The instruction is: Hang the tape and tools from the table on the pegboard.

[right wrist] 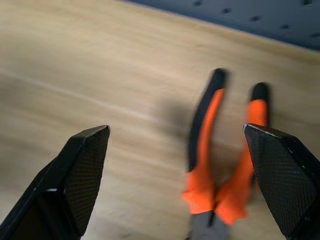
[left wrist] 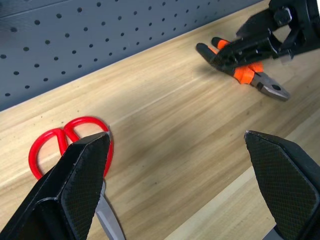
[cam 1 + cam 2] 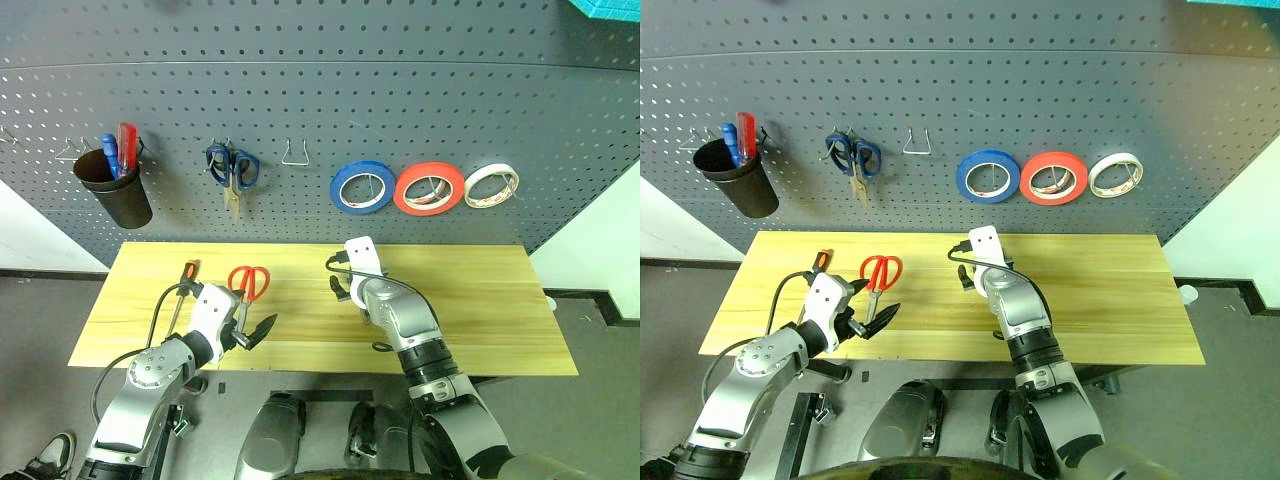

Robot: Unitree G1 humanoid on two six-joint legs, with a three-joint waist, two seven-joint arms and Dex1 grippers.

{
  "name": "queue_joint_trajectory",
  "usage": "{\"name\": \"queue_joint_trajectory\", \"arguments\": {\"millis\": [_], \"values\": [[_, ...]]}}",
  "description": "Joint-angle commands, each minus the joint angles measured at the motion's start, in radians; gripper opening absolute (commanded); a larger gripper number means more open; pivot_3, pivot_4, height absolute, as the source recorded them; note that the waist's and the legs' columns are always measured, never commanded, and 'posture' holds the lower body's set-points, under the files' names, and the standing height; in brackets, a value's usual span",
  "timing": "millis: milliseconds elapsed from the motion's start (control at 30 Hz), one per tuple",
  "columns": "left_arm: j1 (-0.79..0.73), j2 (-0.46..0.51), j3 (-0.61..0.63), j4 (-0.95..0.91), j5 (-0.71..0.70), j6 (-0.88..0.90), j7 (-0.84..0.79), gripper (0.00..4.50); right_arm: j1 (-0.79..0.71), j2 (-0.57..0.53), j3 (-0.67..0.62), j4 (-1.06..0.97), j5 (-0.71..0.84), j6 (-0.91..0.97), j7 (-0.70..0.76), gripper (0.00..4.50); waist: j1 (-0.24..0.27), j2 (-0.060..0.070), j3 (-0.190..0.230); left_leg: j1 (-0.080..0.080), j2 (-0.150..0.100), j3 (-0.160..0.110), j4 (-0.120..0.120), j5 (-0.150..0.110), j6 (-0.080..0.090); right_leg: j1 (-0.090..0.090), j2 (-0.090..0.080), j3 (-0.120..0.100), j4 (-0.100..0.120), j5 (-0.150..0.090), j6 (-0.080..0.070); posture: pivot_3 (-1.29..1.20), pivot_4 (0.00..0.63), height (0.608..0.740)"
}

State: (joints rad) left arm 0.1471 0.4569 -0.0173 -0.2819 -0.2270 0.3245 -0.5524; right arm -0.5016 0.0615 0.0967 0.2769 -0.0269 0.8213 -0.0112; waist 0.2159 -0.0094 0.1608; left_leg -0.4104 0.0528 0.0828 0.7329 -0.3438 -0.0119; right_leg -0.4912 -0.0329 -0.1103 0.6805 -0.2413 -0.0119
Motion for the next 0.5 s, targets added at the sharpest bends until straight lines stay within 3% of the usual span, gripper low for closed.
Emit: {"name": "queue_joint_trajectory", "arguments": {"millis": [33,200,500], "values": [[0.014,-0.002,0.011,-0.050,0.000,-0.002,0.011,4.50,0.014,0.040,-0.035,-0.178,-0.002,0.083,-0.062,4.47,-0.006,0.000,0.004,0.000,0.000,0.000,0.000,0.000,0.000,0.000,0.000,0.000,0.000,0.000,0.000,0.42,0.181,0.676],[0.028,-0.005,0.007,-0.062,0.001,0.003,0.019,4.50,0.070,0.119,-0.052,-0.294,0.005,0.201,-0.119,4.47,-0.016,0.000,0.007,0.000,0.000,0.000,-0.001,0.000,0.000,-0.001,0.000,0.000,0.000,0.000,0.001,0.42,0.189,0.676],[0.041,-0.015,-0.006,-0.091,0.000,0.023,0.034,4.50,-0.008,0.136,-0.059,-0.110,0.024,0.135,-0.130,4.47,-0.018,0.001,0.030,0.000,0.000,0.000,-0.001,0.000,0.000,-0.001,0.000,0.000,0.000,-0.001,0.001,0.43,0.207,0.676]]}}
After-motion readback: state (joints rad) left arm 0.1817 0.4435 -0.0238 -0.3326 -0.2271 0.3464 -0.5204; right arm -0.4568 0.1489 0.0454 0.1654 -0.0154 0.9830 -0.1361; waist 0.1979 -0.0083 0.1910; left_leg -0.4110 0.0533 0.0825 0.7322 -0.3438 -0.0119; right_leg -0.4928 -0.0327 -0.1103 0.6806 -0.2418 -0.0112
